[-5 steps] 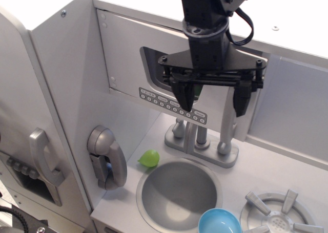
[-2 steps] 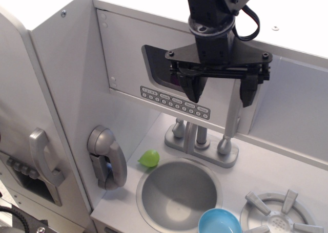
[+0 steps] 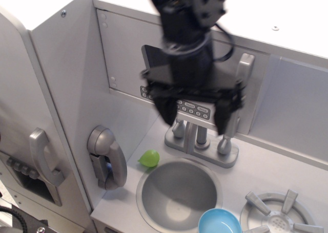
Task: Close microwave
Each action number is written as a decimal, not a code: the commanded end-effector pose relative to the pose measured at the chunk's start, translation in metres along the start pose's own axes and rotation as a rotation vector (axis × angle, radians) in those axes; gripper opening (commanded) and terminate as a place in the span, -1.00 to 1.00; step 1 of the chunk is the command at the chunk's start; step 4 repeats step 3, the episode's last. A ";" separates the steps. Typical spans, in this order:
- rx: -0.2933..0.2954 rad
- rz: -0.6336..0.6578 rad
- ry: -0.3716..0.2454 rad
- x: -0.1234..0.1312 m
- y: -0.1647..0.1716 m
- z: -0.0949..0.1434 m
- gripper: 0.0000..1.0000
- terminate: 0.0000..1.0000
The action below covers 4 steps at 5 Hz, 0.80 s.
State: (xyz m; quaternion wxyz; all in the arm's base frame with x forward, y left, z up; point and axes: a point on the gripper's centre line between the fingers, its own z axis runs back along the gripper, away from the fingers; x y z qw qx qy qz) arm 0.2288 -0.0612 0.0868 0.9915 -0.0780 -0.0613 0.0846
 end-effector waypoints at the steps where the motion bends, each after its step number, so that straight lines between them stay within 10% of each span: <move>1: -0.011 0.028 0.078 -0.010 0.027 0.022 1.00 -1.00; 2: -0.011 0.028 0.078 -0.010 0.027 0.022 1.00 -1.00; 3: -0.011 0.028 0.078 -0.010 0.027 0.022 1.00 1.00; 4: -0.011 0.028 0.078 -0.010 0.027 0.022 1.00 1.00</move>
